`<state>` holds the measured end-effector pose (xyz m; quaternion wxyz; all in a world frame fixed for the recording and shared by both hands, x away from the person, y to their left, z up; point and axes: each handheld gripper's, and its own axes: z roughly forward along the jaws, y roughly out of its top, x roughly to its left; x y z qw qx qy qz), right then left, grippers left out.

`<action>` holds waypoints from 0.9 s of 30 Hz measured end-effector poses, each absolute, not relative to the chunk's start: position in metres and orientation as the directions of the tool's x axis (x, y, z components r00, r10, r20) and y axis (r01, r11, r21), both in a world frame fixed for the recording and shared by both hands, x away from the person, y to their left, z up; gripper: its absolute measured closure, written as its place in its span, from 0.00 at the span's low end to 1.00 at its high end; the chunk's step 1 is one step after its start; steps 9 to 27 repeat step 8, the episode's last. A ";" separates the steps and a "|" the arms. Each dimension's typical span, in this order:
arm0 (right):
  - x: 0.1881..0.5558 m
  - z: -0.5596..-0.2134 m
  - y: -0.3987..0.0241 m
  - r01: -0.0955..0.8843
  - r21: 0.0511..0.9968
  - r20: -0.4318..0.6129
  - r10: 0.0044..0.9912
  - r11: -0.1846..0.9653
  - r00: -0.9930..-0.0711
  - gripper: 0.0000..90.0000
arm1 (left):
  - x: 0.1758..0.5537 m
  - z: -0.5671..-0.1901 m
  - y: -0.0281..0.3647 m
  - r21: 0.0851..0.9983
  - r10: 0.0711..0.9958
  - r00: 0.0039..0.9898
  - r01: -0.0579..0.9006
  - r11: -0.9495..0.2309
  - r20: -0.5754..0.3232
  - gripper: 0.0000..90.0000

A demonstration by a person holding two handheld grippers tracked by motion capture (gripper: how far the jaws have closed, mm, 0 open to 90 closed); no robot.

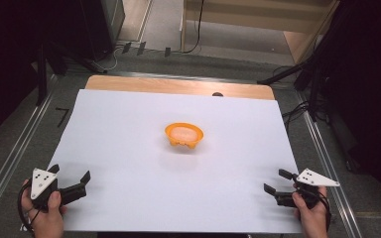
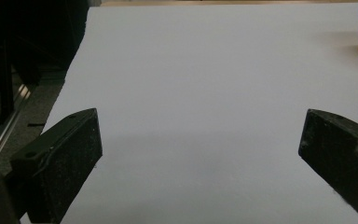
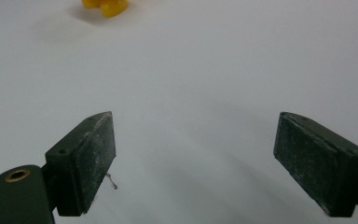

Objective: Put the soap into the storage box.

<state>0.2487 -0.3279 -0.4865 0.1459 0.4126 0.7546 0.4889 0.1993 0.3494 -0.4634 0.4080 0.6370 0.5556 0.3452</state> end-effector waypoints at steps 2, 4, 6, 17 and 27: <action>0.245 -0.486 -0.333 0.481 0.863 0.198 0.772 0.155 -0.604 0.15 | 0.199 -0.463 0.350 0.904 0.989 0.145 0.426 -0.050 -0.014 0.00; 0.243 -0.487 -0.337 0.479 0.868 0.210 0.779 0.130 -0.591 0.15 | 0.199 -0.463 0.350 0.903 0.989 0.144 0.426 -0.049 -0.014 0.00; 0.245 -0.487 -0.337 0.487 0.864 0.217 0.776 0.130 -0.593 0.14 | 0.199 -0.463 0.350 0.902 0.990 0.143 0.428 -0.052 -0.011 0.00; 0.247 -0.487 -0.335 0.516 0.845 0.219 0.789 0.141 -0.574 0.14 | 0.200 -0.463 0.349 0.902 0.990 0.141 0.428 -0.052 -0.009 0.00; 0.247 -0.487 -0.335 0.516 0.845 0.219 0.789 0.141 -0.574 0.14 | 0.200 -0.463 0.349 0.902 0.990 0.141 0.428 -0.052 -0.009 0.00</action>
